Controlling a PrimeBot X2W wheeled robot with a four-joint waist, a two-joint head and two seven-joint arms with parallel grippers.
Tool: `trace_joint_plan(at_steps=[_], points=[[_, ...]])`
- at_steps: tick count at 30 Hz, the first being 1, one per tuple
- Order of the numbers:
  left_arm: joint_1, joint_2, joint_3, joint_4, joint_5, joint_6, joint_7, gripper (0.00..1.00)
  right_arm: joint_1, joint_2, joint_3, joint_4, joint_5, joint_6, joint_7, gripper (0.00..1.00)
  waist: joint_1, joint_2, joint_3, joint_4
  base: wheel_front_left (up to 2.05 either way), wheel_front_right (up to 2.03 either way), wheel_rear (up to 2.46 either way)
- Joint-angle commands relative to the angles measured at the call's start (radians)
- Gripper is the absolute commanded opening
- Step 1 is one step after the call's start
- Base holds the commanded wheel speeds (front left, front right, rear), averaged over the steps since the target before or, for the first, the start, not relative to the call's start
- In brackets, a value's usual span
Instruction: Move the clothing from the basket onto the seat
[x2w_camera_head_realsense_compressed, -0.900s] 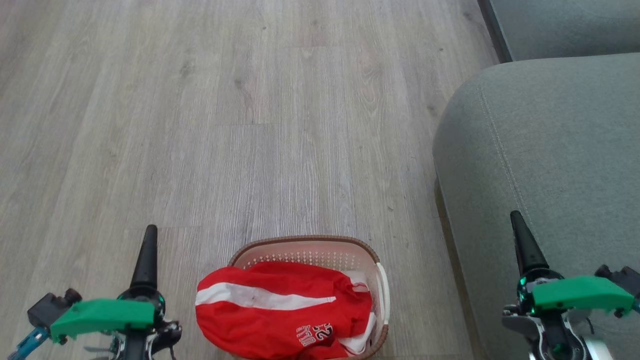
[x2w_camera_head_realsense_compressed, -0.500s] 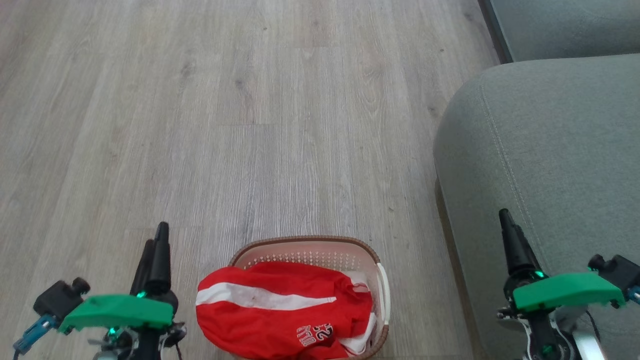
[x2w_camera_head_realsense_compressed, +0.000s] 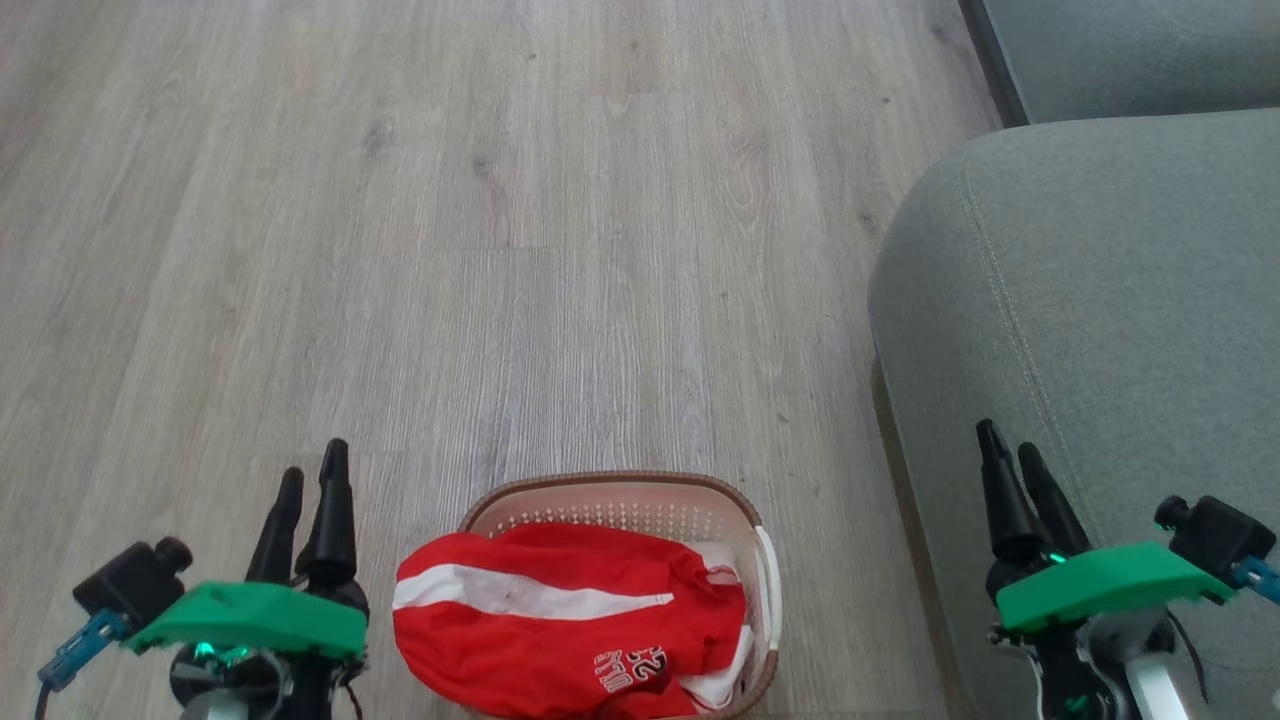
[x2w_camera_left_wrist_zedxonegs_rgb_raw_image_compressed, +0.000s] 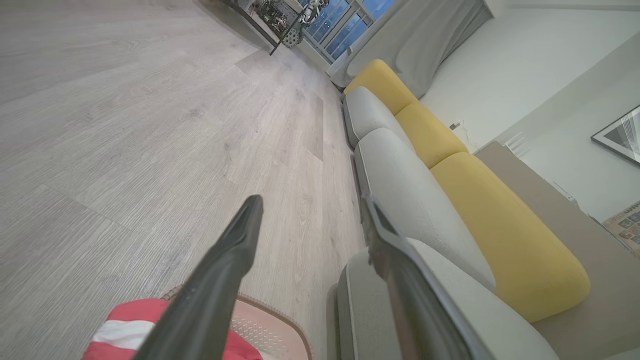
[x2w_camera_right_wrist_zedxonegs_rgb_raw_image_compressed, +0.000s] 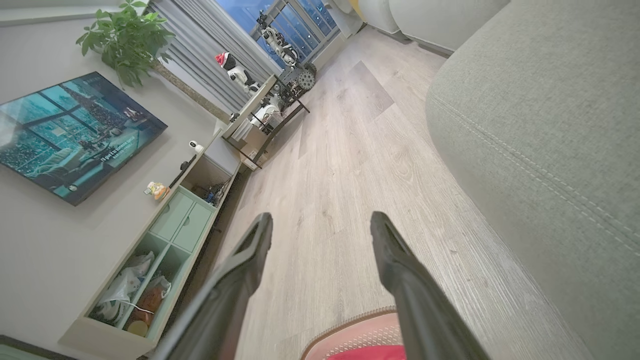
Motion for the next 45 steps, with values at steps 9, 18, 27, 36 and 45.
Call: trace_joint_plan(at_steps=[9,18,27,36,45], points=[[-0.059,0.016,0.001,-0.048,0.128,0.005,-0.036,1.00,-0.063,-0.004,0.015,-0.048,-0.134,0.000,-0.038,1.00,0.0000,0.0000,-0.001,0.001,0.00,0.00,0.00],[-0.059,0.015,-0.006,-0.064,0.235,0.006,-0.062,1.00,-0.068,0.001,0.022,-0.055,-0.243,0.000,-0.065,1.00,0.0000,0.0000,0.000,0.004,0.00,0.00,0.00],[-0.059,0.014,-0.012,-0.080,0.341,0.006,-0.088,1.00,-0.072,0.003,0.033,-0.062,-0.347,0.000,-0.091,1.00,0.0000,0.0000,0.000,0.005,0.00,0.00,0.00],[-0.061,0.013,-0.015,-0.091,0.437,0.007,-0.112,1.00,-0.077,0.004,0.044,-0.068,-0.439,0.000,-0.115,1.00,0.0000,0.0000,0.002,0.006,0.00,0.00,0.00],[-0.064,0.012,-0.021,-0.101,0.540,0.005,-0.138,1.00,-0.082,0.004,0.054,-0.072,-0.543,0.000,-0.142,1.00,0.0000,0.0000,0.003,0.007,0.00,0.00,0.00]])
